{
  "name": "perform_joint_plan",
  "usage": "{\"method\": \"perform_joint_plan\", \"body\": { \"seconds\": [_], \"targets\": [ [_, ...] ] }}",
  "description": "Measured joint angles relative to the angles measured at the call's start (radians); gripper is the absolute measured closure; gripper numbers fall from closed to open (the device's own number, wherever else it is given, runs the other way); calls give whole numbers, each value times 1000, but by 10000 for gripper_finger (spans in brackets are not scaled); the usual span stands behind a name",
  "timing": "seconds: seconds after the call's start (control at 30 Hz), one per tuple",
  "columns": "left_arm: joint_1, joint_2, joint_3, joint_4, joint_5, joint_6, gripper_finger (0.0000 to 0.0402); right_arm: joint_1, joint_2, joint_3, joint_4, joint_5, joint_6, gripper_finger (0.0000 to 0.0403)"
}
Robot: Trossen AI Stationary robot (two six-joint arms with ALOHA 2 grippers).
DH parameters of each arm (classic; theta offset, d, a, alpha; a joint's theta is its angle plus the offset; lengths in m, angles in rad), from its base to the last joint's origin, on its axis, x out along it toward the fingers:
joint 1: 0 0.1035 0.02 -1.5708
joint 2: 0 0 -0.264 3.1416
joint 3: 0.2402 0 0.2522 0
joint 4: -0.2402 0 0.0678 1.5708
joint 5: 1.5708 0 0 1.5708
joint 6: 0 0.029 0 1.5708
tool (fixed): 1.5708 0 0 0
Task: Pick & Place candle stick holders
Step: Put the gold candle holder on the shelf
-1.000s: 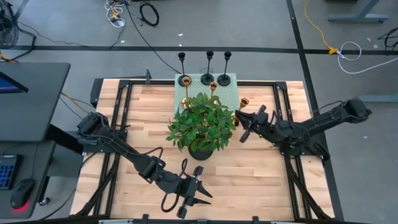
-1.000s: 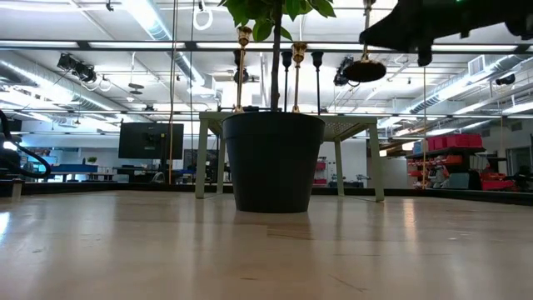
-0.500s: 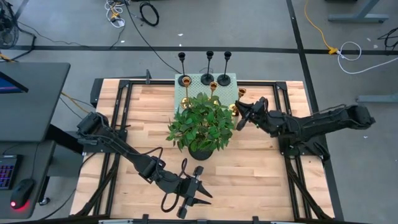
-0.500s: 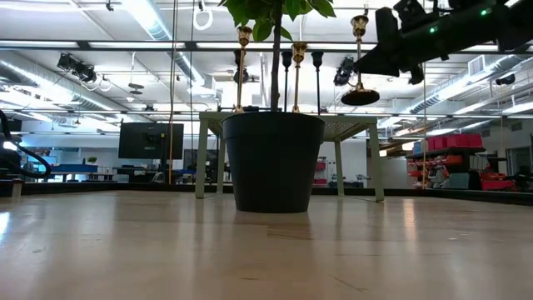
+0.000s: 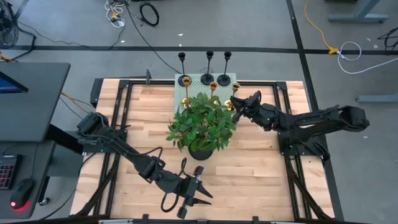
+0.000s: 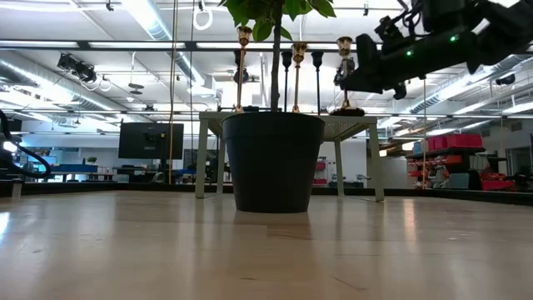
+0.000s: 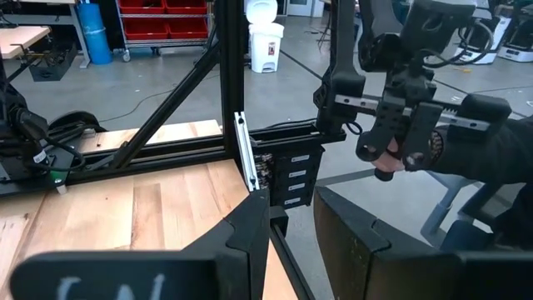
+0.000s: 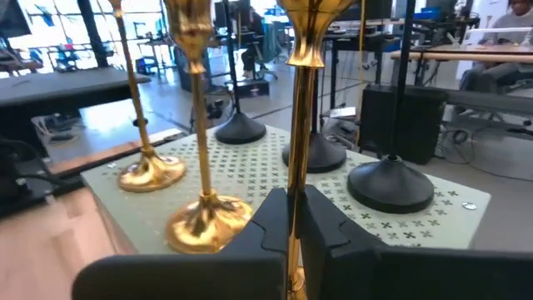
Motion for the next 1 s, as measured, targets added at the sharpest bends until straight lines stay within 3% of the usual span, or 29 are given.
{"method": "perform_joint_plan", "body": {
  "seconds": [0.63,1.0],
  "targets": [
    [0,0,0,-1,0,0,303,-90,129,0,158,-79,-30,398],
    [0,0,0,-2,0,-2,303,-90,129,0,156,-81,-57,339]
  ]
}}
